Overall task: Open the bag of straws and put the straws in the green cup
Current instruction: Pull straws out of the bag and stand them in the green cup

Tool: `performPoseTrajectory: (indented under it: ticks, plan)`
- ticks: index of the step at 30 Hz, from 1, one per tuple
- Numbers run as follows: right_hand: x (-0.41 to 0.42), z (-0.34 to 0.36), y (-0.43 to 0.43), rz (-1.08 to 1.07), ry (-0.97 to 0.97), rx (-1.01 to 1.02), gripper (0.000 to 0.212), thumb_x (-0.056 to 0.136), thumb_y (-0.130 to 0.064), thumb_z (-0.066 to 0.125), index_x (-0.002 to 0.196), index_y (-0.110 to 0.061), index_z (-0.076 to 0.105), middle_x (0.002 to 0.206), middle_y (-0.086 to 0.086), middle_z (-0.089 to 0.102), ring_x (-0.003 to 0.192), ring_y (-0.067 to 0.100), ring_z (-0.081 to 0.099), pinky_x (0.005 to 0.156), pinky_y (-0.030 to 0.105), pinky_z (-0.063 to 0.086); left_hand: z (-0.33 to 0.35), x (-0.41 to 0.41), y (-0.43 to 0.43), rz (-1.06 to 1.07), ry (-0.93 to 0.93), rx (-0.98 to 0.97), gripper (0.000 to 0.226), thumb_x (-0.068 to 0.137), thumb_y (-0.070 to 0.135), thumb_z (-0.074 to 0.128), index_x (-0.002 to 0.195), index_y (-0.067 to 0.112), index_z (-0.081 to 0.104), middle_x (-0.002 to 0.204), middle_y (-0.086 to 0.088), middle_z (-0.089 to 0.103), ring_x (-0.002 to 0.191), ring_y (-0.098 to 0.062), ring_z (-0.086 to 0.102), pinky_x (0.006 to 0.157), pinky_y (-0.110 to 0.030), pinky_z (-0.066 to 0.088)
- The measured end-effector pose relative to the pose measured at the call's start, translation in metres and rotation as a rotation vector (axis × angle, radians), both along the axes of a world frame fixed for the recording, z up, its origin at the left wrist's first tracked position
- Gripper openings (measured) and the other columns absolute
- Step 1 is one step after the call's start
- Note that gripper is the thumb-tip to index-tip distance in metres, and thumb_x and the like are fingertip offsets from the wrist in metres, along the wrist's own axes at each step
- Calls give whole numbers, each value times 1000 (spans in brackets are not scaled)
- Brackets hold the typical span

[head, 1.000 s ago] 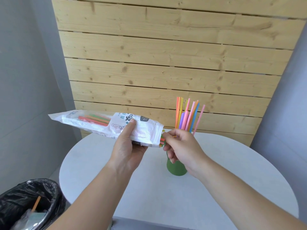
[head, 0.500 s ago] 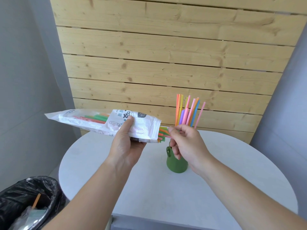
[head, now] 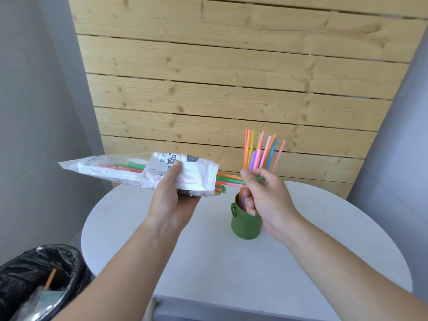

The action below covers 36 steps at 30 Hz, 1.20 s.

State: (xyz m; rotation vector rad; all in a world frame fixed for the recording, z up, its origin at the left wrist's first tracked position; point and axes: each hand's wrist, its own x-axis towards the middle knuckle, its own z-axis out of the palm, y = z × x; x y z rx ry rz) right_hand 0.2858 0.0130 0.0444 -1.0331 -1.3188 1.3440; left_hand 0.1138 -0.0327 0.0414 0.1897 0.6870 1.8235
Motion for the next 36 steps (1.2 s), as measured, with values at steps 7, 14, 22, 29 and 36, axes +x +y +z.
performPoseTrajectory:
  ticks: [7,14,22,29,36]
  plan:
    - [21,8,13,17,-2,-6,17,97,-22,65,96,-5,62,55,3,45,42,14,31,37,23,26,-1,-4,1,17,-40,-2,25,99,19,65,122,10,66,118,-10,76,114,-25,72,78,-43,64]
    - [48,22,23,18,-104,95,14,98,-20,63,91,-8,63,56,2,41,45,14,29,40,23,23,-5,-5,3,12,-46,-7,26,100,20,64,124,9,66,128,-10,73,115,-27,72,76,-43,64]
    - [109,63,42,-24,-306,188,19,99,-20,61,84,-9,60,59,4,39,43,13,28,38,22,25,-9,-7,3,16,-33,-22,26,101,22,63,123,9,63,124,-11,73,113,-27,72,84,-47,61]
    - [145,93,52,-42,-500,255,18,98,-25,63,89,-10,64,58,0,43,46,15,30,43,26,29,-11,-6,5,20,-40,-42,11,101,21,63,105,12,66,89,-5,79,95,-23,74,73,-41,60]
    - [162,103,51,-70,-559,257,19,98,-21,61,91,-3,64,58,5,40,43,15,31,52,30,28,-13,-9,6,32,-45,-51,16,101,21,64,114,11,66,113,-7,75,108,-24,73,66,-38,64]
